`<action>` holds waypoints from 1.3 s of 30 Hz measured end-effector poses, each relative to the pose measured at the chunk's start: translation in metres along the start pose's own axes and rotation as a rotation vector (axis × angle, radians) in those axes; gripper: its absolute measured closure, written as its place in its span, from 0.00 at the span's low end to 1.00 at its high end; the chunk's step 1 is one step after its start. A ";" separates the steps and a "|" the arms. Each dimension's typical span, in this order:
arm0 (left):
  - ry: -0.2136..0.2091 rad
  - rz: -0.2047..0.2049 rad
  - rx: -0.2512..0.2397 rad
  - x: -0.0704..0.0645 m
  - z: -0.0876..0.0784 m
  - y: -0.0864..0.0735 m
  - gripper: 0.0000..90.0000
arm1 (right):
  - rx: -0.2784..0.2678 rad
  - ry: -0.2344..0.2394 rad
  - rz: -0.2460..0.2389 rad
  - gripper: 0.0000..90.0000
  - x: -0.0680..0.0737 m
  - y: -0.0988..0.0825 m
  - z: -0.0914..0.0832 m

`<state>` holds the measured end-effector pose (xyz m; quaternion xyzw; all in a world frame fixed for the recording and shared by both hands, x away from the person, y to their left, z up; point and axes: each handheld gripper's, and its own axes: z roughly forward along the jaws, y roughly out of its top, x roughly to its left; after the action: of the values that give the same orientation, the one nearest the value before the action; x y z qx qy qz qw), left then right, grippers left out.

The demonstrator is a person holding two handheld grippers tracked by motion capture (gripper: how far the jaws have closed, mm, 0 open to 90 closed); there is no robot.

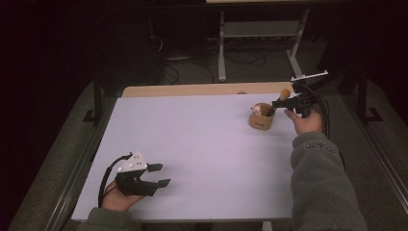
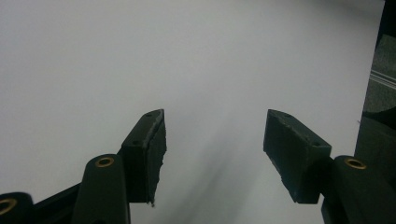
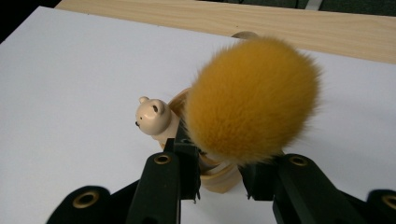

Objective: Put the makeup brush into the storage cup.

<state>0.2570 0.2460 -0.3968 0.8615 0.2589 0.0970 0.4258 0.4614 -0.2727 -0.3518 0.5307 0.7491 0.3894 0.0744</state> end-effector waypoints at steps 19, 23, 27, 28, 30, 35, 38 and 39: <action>0.005 0.003 0.006 0.001 0.000 0.000 0.43 | -0.050 0.025 0.051 0.49 -0.004 -0.017 -0.008; 0.007 -0.004 -0.001 0.000 0.001 0.000 0.42 | -0.062 0.023 0.046 0.48 -0.003 -0.020 -0.011; 0.008 -0.007 -0.002 0.000 0.001 0.000 0.41 | -0.070 0.029 0.042 0.47 -0.001 -0.024 -0.014; 0.009 -0.006 -0.002 0.000 0.001 0.000 0.41 | -0.073 0.031 0.039 0.46 -0.001 -0.024 -0.015; 0.009 -0.006 -0.002 0.000 0.001 0.000 0.41 | -0.074 0.034 0.034 0.46 0.001 -0.026 -0.016; 0.010 -0.006 0.001 0.000 0.001 0.001 0.41 | -0.081 0.042 0.015 0.46 0.005 -0.029 -0.017; 0.008 -0.014 -0.002 0.000 0.001 0.001 0.40 | -0.082 0.053 0.014 0.46 0.009 -0.030 -0.017; 0.009 -0.013 0.000 0.000 0.001 0.001 0.40 | -0.082 0.054 0.005 0.46 0.011 -0.031 -0.017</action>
<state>0.2577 0.2447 -0.3969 0.8594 0.2664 0.0983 0.4251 0.4250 -0.2759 -0.3570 0.5183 0.7329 0.4343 0.0748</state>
